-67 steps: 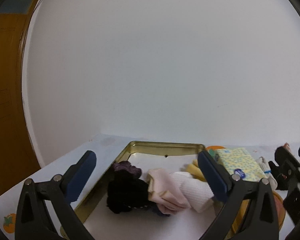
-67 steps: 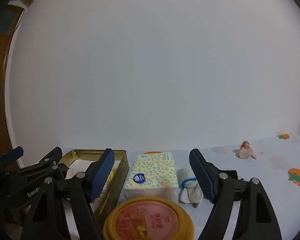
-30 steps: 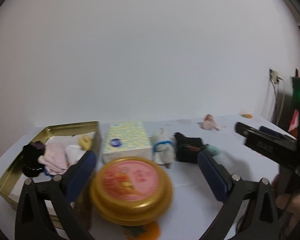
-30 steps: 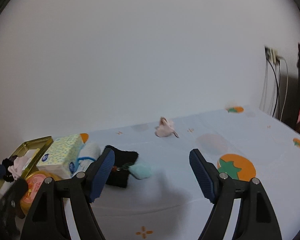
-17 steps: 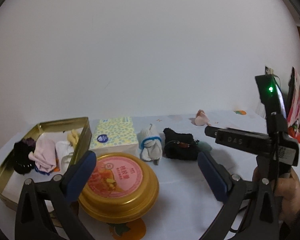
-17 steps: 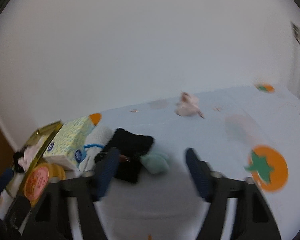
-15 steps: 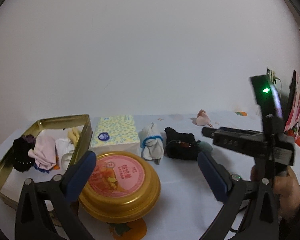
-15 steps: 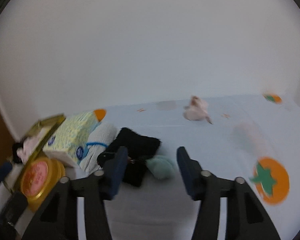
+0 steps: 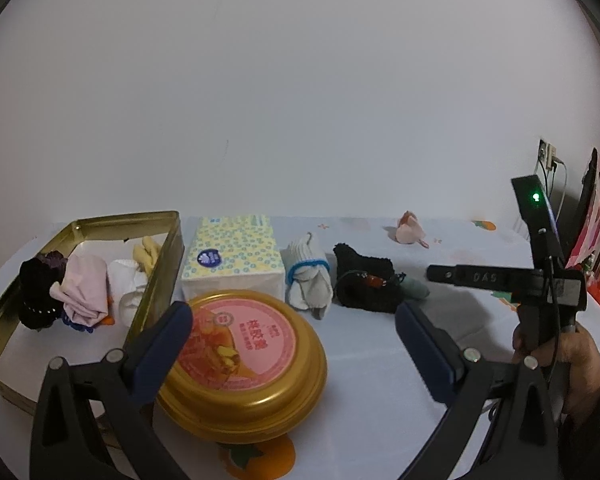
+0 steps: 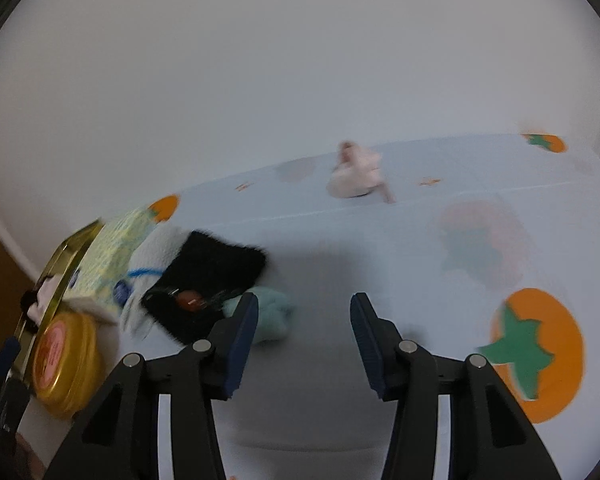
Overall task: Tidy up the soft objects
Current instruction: 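Grasp the light blue fluffy ball by its body with the right gripper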
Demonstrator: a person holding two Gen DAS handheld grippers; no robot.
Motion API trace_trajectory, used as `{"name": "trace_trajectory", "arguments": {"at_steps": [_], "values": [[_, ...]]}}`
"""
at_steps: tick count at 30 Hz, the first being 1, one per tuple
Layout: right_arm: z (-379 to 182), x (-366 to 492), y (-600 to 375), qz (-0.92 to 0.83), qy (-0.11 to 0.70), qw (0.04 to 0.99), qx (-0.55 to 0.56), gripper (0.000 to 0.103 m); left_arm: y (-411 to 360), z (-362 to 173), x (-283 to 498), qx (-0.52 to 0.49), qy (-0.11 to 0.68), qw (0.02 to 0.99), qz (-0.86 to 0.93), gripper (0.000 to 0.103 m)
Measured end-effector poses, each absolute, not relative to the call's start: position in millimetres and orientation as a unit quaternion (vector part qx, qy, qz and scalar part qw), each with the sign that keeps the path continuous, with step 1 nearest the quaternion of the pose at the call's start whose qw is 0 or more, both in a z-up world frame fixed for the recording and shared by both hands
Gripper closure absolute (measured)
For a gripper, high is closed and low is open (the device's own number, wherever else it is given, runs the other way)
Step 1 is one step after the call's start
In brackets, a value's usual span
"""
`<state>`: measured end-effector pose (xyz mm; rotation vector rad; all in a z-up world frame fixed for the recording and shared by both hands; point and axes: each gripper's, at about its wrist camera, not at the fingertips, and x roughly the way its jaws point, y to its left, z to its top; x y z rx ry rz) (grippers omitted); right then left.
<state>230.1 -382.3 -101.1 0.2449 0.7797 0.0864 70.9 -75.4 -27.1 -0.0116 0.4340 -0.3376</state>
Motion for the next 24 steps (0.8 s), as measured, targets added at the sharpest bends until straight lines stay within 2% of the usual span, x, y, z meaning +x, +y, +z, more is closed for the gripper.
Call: {"name": "trace_trajectory", "arguments": {"at_steps": [5,10,11,12,18,24], "values": [[-111.7,253.2,-366.4,0.063,0.420,0.900,0.101,0.052,-74.6,-28.7,72.3,-0.008,0.220,0.961,-0.168,0.000],[-114.5,258.8,-366.9,0.078,0.421,0.897,0.110,0.052,-75.7,-29.1,72.4,-0.004,0.221,0.960,-0.170,0.000],[-114.7,257.6,-367.3,0.078,0.421,0.897,0.110,0.061,-75.9,-29.0,72.4,-0.003,0.221,0.960,-0.170,0.000],[-115.5,257.0,-366.2,0.077,0.425,0.896,0.105,0.065,-76.0,-29.1,72.5,-0.003,0.221,0.960,-0.170,0.000],[-111.3,247.6,-355.9,0.070,0.430,0.899,0.052,0.073,-75.1,-30.0,74.9,-0.006,0.227,0.959,-0.170,0.000],[-72.3,221.4,-392.8,0.064,0.346,0.928,0.119,0.074,-73.3,-31.6,77.5,-0.009,0.233,0.958,-0.168,0.000]]}}
